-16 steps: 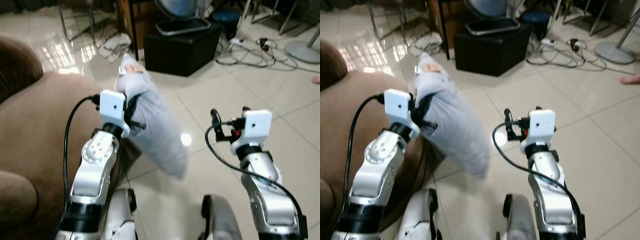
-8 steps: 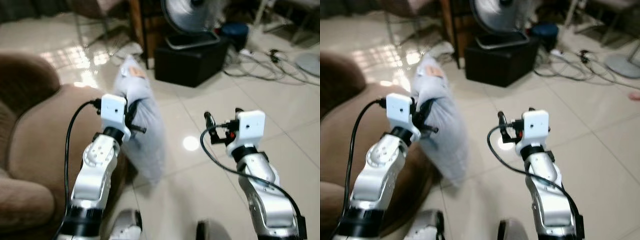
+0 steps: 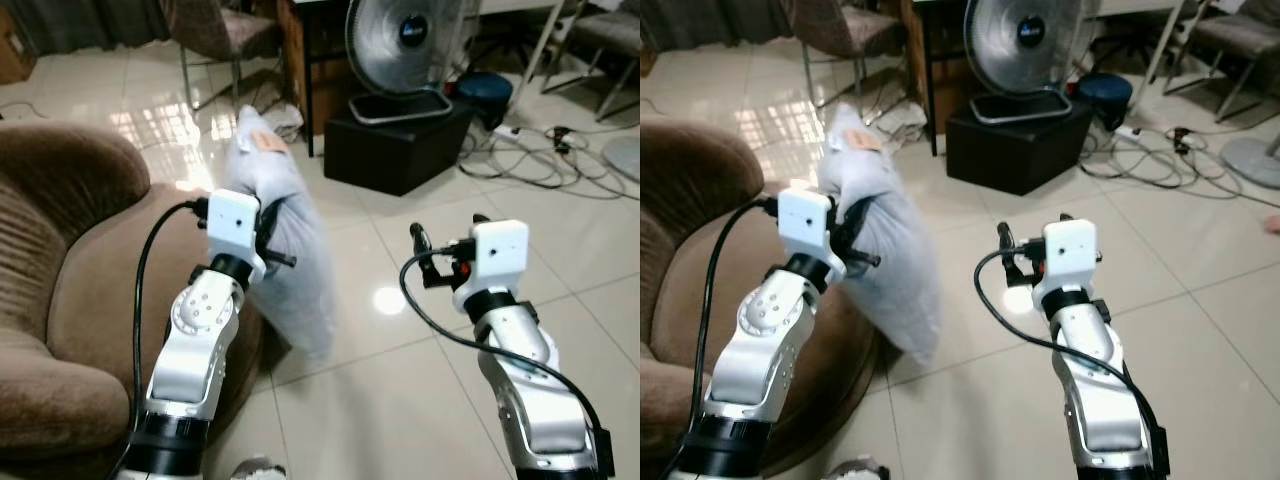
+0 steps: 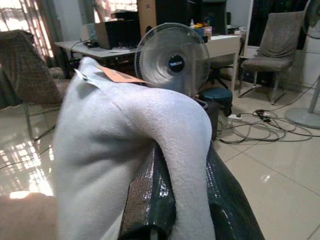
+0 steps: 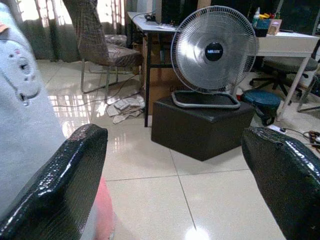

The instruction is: Move the pillow to the sofa from floor

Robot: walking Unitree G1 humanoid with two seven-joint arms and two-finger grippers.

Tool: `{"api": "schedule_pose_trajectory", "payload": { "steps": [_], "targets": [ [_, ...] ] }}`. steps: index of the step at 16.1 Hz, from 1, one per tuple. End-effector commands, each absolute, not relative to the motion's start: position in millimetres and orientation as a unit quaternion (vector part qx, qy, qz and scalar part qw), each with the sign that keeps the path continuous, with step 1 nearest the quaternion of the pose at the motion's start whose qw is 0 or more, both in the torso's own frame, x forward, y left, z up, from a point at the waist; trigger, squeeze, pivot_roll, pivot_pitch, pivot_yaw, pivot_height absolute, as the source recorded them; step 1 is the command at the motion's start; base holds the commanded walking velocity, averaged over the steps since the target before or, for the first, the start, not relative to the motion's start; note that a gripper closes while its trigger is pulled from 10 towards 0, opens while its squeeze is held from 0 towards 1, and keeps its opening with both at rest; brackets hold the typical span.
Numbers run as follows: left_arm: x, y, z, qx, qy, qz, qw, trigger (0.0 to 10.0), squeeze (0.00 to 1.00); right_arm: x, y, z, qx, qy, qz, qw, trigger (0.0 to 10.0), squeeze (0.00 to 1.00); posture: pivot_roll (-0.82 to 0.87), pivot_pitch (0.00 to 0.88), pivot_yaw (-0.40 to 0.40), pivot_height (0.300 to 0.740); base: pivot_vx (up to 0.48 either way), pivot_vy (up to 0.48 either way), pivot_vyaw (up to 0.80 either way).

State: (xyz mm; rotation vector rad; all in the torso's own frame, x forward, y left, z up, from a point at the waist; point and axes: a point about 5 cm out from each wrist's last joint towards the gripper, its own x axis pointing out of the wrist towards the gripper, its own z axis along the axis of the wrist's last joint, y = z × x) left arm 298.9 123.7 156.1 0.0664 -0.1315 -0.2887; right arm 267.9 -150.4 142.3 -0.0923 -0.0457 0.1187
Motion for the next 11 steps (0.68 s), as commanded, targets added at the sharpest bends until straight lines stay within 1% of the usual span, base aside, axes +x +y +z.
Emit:
{"api": "schedule_pose_trajectory", "payload": {
  "steps": [1, 3, 5, 11],
  "targets": [
    [302.2, 122.2, 172.0, 0.04, -0.105, -0.14, 0.984, 10.0, 0.0, 267.5, -150.2, 139.3, -0.048, -0.015, 0.057, 0.997, 10.0, 0.0, -0.07, 0.0, 0.022, 0.74, 0.274, 0.0, 0.0],
    [305.3, 125.0, 173.0, 0.039, -0.105, -0.133, 0.985, 10.0, 0.0, 268.1, -149.3, 138.8, -0.069, -0.015, 0.063, 0.995, 10.0, 0.0, -0.07, 0.0, 0.026, 0.74, 0.302, 0.0, 0.0],
    [306.8, 125.6, 173.4, 0.043, -0.105, -0.13, 0.985, 10.0, 0.0, 268.5, -148.5, 138.7, -0.071, -0.016, 0.061, 0.995, 10.0, 0.0, -0.07, 0.0, 0.029, 0.74, 0.313, 0.0, 0.56],
    [308.5, 124.4, 174.6, 0.047, -0.107, -0.131, 0.984, 10.0, 0.0, 268.7, -145.5, 137.5, -0.072, -0.016, 0.075, 0.994, 10.0, 0.0, -0.07, 0.0, 0.028, 0.74, 0.316, 0.0, 0.8]
  ]
}}
